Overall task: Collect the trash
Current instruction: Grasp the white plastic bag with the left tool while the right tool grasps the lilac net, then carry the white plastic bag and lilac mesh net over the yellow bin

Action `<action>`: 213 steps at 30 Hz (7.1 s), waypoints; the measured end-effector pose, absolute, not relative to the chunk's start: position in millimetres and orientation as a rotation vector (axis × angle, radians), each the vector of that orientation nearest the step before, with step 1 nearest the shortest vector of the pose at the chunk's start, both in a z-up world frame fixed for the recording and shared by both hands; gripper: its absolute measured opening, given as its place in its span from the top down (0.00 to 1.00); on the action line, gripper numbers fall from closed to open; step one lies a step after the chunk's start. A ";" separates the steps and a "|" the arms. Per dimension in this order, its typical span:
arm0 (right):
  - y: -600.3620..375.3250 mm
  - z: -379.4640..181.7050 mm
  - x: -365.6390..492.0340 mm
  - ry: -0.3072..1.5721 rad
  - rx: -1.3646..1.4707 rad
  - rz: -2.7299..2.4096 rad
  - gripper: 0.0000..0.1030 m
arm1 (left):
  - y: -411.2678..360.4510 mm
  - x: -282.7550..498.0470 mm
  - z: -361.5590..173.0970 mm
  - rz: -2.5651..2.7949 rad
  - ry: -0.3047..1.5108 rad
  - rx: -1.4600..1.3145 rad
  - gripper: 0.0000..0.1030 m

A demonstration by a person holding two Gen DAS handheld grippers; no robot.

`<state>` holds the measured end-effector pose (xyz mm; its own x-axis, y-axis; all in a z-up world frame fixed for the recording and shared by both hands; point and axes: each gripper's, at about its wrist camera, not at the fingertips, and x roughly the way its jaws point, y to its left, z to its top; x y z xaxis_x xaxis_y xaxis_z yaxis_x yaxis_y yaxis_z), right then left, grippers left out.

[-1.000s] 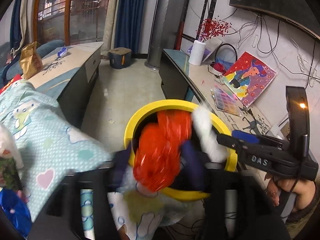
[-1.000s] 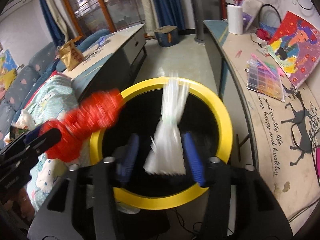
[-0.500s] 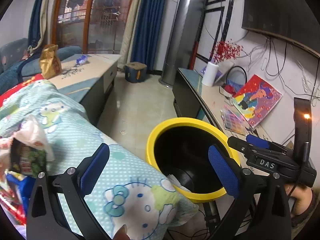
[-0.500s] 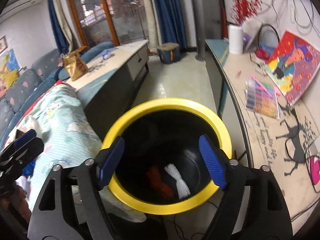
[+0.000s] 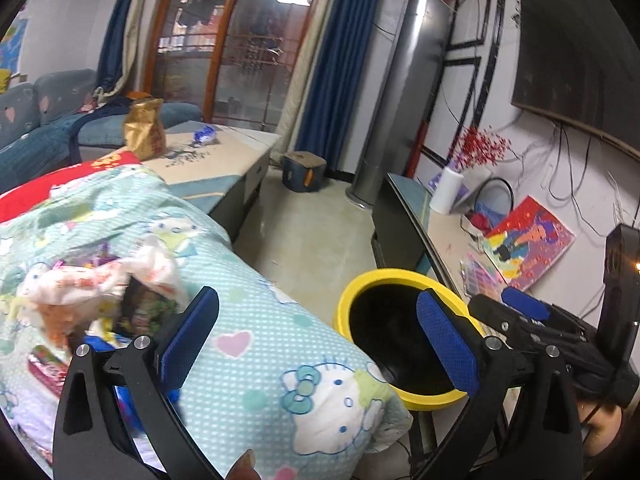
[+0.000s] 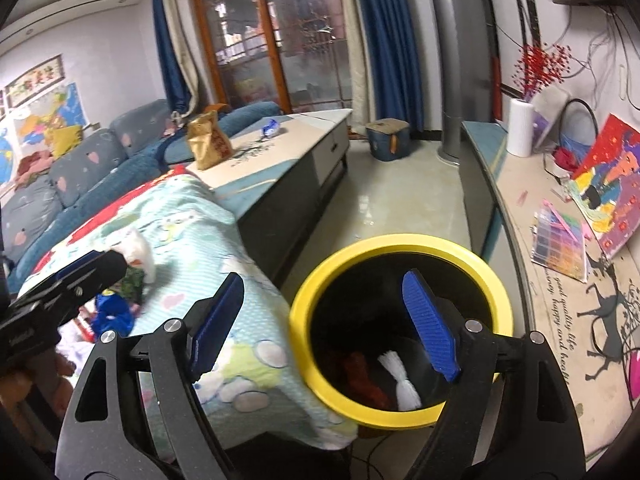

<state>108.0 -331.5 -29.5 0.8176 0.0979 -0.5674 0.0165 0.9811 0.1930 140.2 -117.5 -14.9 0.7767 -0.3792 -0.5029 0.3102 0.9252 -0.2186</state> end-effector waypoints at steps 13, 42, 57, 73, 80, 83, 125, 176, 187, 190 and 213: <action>-291.3 -20.8 98.0 0.604 0.165 0.149 0.28 | -66.3 125.8 -2.3 -0.261 0.519 -0.173 0.06; -181.6 -30.5 76.9 0.674 0.054 0.419 0.28 | 53.2 114.9 -9.5 -0.040 0.502 -0.303 0.06; -117.5 -58.0 85.7 0.778 -0.015 0.589 0.28 | 102.8 139.4 -36.6 -0.011 0.624 -0.323 0.06; -87.2 -93.0 105.6 0.914 0.030 0.704 0.34 | 99.2 194.5 -71.9 -0.156 0.781 -0.466 0.18; -86.0 -96.7 101.8 0.942 0.065 0.779 0.67 | 95.3 193.4 -73.6 -0.167 0.783 -0.468 0.54; -88.3 -94.9 98.5 0.934 0.074 0.789 0.74 | 93.7 189.9 -70.9 -0.168 0.769 -0.445 0.60; -209.0 -36.3 94.6 0.695 0.231 0.530 0.78 | 73.7 130.5 30.3 -0.228 0.496 -0.425 0.66; -374.7 -26.3 113.2 0.574 0.343 0.016 0.78 | -74.8 136.3 18.5 -0.460 0.581 -0.203 0.66; -400.2 -32.5 114.2 0.579 0.366 -0.051 0.78 | -110.8 141.3 5.8 -0.502 0.613 -0.136 0.66; -403.9 -33.9 113.6 0.580 0.365 -0.067 0.78 | -120.3 142.4 1.5 -0.510 0.622 -0.119 0.66; -444.6 -74.0 123.1 0.671 0.404 -0.170 0.77 | -200.8 155.3 -56.0 -0.602 0.729 0.031 0.66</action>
<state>123.1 -444.6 -74.0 0.7730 -0.0241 -0.6340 0.2812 0.9087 0.3084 155.3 -200.8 -56.0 0.5852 -0.5059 -0.6338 0.5269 0.8313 -0.1770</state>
